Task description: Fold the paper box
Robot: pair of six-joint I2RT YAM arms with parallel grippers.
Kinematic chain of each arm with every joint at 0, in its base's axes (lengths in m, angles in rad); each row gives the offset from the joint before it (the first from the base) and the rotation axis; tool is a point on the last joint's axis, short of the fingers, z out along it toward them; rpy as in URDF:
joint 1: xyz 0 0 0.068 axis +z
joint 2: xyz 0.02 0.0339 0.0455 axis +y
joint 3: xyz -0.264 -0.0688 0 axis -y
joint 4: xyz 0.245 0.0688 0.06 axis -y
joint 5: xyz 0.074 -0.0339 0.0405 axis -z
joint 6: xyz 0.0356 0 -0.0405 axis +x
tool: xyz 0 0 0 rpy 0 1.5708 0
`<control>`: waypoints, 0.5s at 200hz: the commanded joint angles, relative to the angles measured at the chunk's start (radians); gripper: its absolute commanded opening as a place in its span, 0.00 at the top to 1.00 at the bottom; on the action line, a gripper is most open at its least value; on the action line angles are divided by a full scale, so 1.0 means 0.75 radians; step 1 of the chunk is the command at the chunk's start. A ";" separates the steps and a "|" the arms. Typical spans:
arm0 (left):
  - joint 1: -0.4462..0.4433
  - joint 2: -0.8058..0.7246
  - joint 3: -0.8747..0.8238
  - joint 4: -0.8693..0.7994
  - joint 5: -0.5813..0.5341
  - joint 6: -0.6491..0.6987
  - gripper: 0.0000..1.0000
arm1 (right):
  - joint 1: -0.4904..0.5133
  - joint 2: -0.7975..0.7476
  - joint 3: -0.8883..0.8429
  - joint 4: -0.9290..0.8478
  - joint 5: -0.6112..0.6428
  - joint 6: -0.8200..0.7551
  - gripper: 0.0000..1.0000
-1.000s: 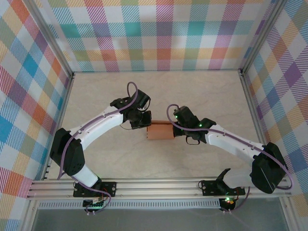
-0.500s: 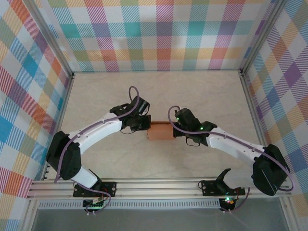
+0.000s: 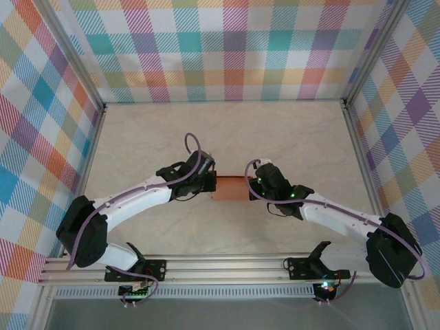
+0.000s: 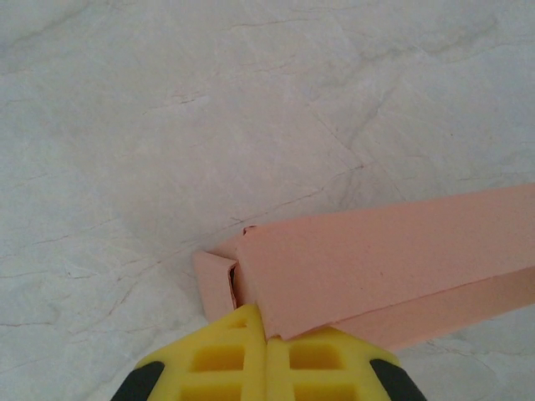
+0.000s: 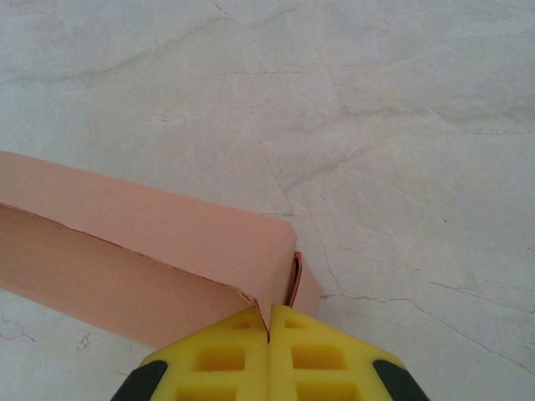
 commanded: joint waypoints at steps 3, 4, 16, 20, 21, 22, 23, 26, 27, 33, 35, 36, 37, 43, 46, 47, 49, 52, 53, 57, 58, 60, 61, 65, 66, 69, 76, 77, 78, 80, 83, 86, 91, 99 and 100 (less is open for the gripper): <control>-0.037 -0.036 -0.075 0.001 -0.030 0.005 1.00 | 0.029 0.001 -0.050 0.021 -0.082 -0.024 1.00; -0.037 -0.037 -0.076 -0.002 -0.032 0.006 1.00 | 0.029 0.001 -0.053 0.023 -0.082 -0.025 1.00; -0.038 -0.037 -0.073 -0.024 -0.040 0.020 1.00 | 0.029 0.004 -0.077 0.049 -0.079 -0.024 1.00; -0.038 -0.036 -0.070 -0.038 -0.042 0.028 1.00 | 0.029 0.007 -0.079 0.048 -0.076 -0.022 1.00; -0.037 -0.035 -0.069 -0.041 -0.044 0.029 1.00 | 0.029 0.008 -0.077 0.045 -0.076 -0.022 1.00; -0.037 -0.036 -0.066 -0.044 -0.046 0.032 1.00 | 0.029 0.008 -0.077 0.042 -0.074 -0.021 1.00; -0.037 -0.035 -0.065 -0.048 -0.047 0.034 1.00 | 0.029 0.008 -0.076 0.041 -0.074 -0.020 1.00; -0.038 -0.032 -0.058 -0.062 -0.050 0.038 1.00 | 0.029 0.009 -0.074 0.036 -0.073 -0.019 1.00; -0.038 -0.033 -0.057 -0.067 -0.051 0.039 1.00 | 0.029 0.009 -0.074 0.034 -0.072 -0.017 1.00; -0.039 -0.031 -0.043 -0.096 -0.063 0.047 1.00 | 0.029 0.003 -0.071 0.026 -0.068 -0.017 1.00; -0.039 -0.030 -0.040 -0.106 -0.064 0.051 1.00 | 0.029 0.002 -0.069 0.023 -0.065 -0.015 1.00; -0.040 -0.031 -0.038 -0.109 -0.065 0.052 1.00 | 0.029 0.001 -0.069 0.023 -0.064 -0.015 1.00; -0.040 -0.030 -0.037 -0.112 -0.065 0.054 1.00 | 0.029 0.000 -0.068 0.019 -0.061 -0.014 1.00; -0.039 -0.032 -0.030 -0.131 -0.067 0.068 1.00 | 0.029 -0.006 -0.062 0.005 -0.051 -0.018 1.00; -0.039 -0.031 -0.023 -0.141 -0.070 0.075 1.00 | 0.029 -0.008 -0.060 -0.001 -0.046 -0.020 1.00; -0.039 -0.030 -0.021 -0.144 -0.072 0.077 1.00 | 0.029 -0.009 -0.059 -0.002 -0.045 -0.021 1.00; -0.039 -0.031 -0.018 -0.153 -0.073 0.078 1.00 | 0.029 -0.010 -0.058 -0.006 -0.042 -0.020 1.00; -0.039 -0.032 -0.016 -0.164 -0.079 0.080 1.00 | 0.029 -0.013 -0.055 -0.010 -0.035 -0.025 1.00; -0.040 -0.031 -0.013 -0.167 -0.080 0.081 1.00 | 0.029 -0.015 -0.055 -0.011 -0.033 -0.026 1.00; -0.040 -0.031 -0.008 -0.180 -0.087 0.086 1.00 | 0.029 -0.017 -0.054 -0.017 -0.027 -0.031 1.00; -0.039 -0.030 -0.007 -0.183 -0.088 0.086 1.00 | 0.029 -0.018 -0.053 -0.018 -0.025 -0.032 1.00; -0.040 -0.032 -0.005 -0.190 -0.091 0.089 1.00 | 0.029 -0.020 -0.052 -0.020 -0.024 -0.035 1.00; -0.039 -0.031 -0.004 -0.193 -0.091 0.091 1.00 | 0.029 -0.020 -0.051 -0.022 -0.022 -0.036 1.00; -0.039 -0.031 0.000 -0.206 -0.096 0.103 1.00 | 0.029 -0.020 -0.050 -0.025 -0.020 -0.040 1.00; -0.039 -0.031 0.001 -0.209 -0.097 0.105 1.00 | 0.029 -0.020 -0.049 -0.026 -0.020 -0.040 1.00; -0.039 -0.030 0.005 -0.218 -0.104 0.108 1.00 | 0.029 -0.020 -0.048 -0.029 -0.020 -0.042 1.00; -0.040 -0.029 0.007 -0.234 -0.113 0.113 1.00 | 0.029 -0.018 -0.047 -0.032 -0.020 -0.042 1.00; -0.039 -0.030 0.006 -0.235 -0.112 0.113 1.00 | 0.029 -0.017 -0.047 -0.032 -0.021 -0.042 1.00; -0.039 -0.030 0.007 -0.236 -0.113 0.115 1.00 | 0.029 -0.017 -0.047 -0.032 -0.022 -0.041 1.00; -0.040 -0.028 0.007 -0.239 -0.112 0.115 1.00 | 0.029 -0.015 -0.047 -0.032 -0.022 -0.039 1.00; -0.040 -0.026 0.008 -0.243 -0.110 0.118 1.00 | 0.029 -0.013 -0.047 -0.030 -0.023 -0.039 1.00; -0.039 -0.022 0.010 -0.246 -0.108 0.120 1.00 | 0.029 -0.011 -0.047 -0.030 -0.024 -0.040 1.00; -0.040 -0.017 0.013 -0.254 -0.103 0.123 1.00 | 0.029 -0.007 -0.046 -0.029 -0.027 -0.040 1.00; -0.040 -0.004 0.026 -0.278 -0.094 0.134 1.00 | 0.029 0.000 -0.041 -0.033 -0.028 -0.038 1.00; -0.039 -0.003 0.028 -0.280 -0.095 0.135 1.00 | 0.029 0.002 -0.040 -0.033 -0.028 -0.038 1.00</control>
